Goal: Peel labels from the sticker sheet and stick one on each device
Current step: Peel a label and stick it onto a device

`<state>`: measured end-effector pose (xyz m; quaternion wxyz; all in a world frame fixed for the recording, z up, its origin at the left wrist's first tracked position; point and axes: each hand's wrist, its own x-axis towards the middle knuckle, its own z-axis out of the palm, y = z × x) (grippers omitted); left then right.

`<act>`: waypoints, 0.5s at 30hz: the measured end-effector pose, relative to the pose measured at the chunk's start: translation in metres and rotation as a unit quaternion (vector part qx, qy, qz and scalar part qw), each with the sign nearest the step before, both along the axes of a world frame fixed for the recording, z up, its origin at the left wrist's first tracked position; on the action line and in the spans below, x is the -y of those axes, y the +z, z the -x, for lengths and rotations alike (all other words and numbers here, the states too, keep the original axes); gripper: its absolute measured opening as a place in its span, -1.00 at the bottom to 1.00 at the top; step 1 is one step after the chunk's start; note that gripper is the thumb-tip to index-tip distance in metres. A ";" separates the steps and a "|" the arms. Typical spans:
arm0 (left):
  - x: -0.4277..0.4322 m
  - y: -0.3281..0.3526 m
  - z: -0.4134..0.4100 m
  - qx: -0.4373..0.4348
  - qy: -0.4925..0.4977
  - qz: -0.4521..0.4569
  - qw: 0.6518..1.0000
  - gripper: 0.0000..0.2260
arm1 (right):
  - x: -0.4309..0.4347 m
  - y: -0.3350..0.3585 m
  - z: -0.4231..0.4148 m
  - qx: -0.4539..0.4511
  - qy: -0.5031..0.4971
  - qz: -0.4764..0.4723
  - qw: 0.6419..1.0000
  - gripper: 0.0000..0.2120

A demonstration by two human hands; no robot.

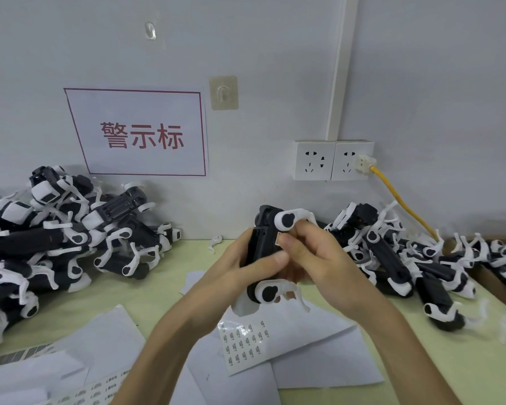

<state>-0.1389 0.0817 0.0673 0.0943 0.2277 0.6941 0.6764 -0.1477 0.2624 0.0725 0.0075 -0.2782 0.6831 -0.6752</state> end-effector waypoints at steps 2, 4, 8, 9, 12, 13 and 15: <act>-0.002 0.002 -0.001 0.015 0.014 -0.019 1.000 -0.65 | 0.000 0.000 0.000 -0.018 -0.010 -0.018 1.000 -0.80; -0.005 0.002 0.001 0.017 0.057 -0.031 0.998 -0.60 | 0.003 -0.001 0.000 -0.035 -0.021 -0.031 0.999 -0.80; -0.012 0.000 0.004 0.063 0.115 -0.090 0.987 -0.53 | 0.016 -0.005 0.000 -0.073 -0.075 -0.050 0.993 -0.84; -0.013 0.001 0.004 0.073 0.123 -0.104 0.984 -0.53 | 0.017 -0.006 0.001 -0.075 -0.081 -0.045 0.993 -0.86; -0.015 0.003 0.006 0.096 0.144 -0.113 0.978 -0.64 | 0.013 -0.007 0.003 -0.086 -0.083 -0.036 0.992 -0.87; -0.016 0.004 0.007 0.111 0.147 -0.122 0.975 -0.70 | 0.011 -0.007 0.004 -0.099 -0.093 -0.033 0.990 -0.86; -0.019 0.005 0.007 0.147 0.153 -0.145 0.966 -0.71 | 0.006 -0.004 0.004 -0.129 -0.133 -0.002 0.983 -0.85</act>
